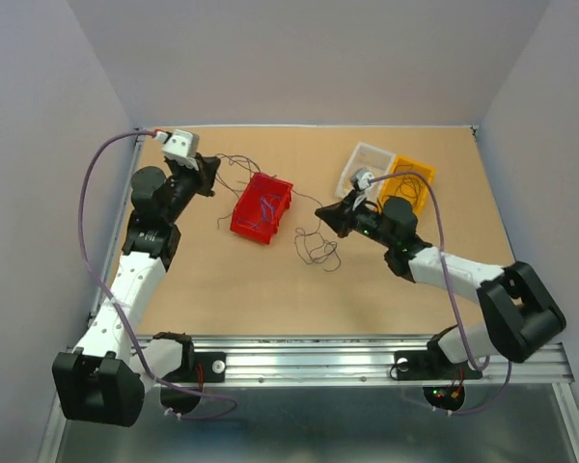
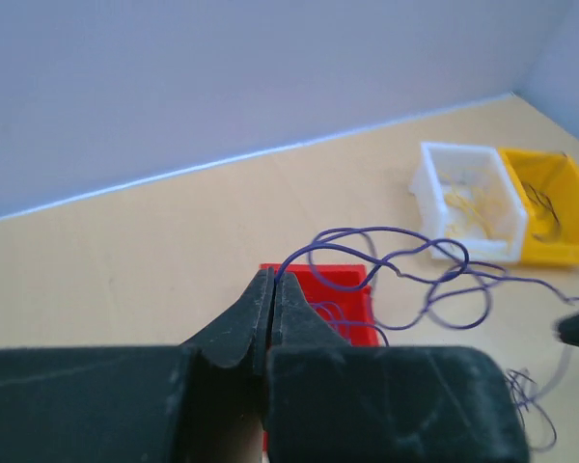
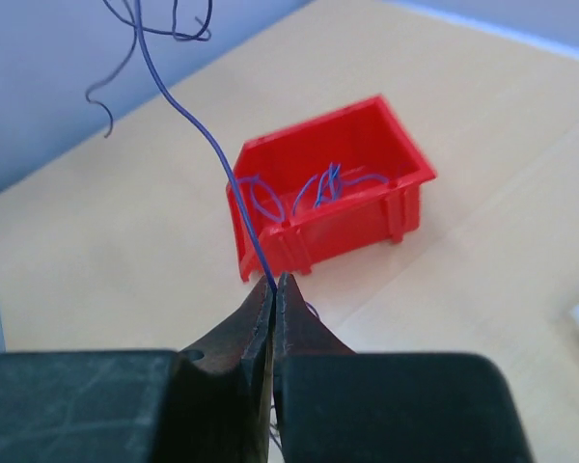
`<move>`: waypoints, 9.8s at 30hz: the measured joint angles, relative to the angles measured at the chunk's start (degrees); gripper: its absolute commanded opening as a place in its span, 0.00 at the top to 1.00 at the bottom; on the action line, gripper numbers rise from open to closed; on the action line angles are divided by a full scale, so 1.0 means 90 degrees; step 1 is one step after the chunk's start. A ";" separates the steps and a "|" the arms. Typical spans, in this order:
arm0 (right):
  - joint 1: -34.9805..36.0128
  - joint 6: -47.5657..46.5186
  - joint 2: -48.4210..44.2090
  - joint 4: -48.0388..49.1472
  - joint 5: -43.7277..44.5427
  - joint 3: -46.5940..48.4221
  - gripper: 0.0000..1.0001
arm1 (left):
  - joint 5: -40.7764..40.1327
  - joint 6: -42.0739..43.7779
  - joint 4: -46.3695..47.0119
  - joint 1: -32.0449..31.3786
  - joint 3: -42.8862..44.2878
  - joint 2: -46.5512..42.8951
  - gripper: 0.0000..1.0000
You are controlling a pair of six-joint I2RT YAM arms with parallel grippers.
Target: Untangle the cables
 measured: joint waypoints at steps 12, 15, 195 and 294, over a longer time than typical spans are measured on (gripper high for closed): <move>-0.0066 0.0459 -0.3412 -0.1564 0.2458 -0.0459 0.99 | 0.0301 -0.1979 0.0979 0.1751 -0.0483 -0.0158 1.00; -0.0058 0.0457 -0.3704 -0.2052 0.2363 -0.0459 0.99 | 0.0527 -0.2249 0.1095 0.1814 -0.0488 -0.0066 1.00; -0.3118 0.1846 0.0010 -0.4401 0.4595 0.1880 0.99 | -0.0056 0.0656 0.1739 -0.2429 -0.1258 0.1248 1.00; 0.2186 0.6215 0.2266 -0.8017 0.8745 0.3072 0.99 | -0.0719 0.0699 0.0328 -0.1965 -0.0267 0.1246 0.39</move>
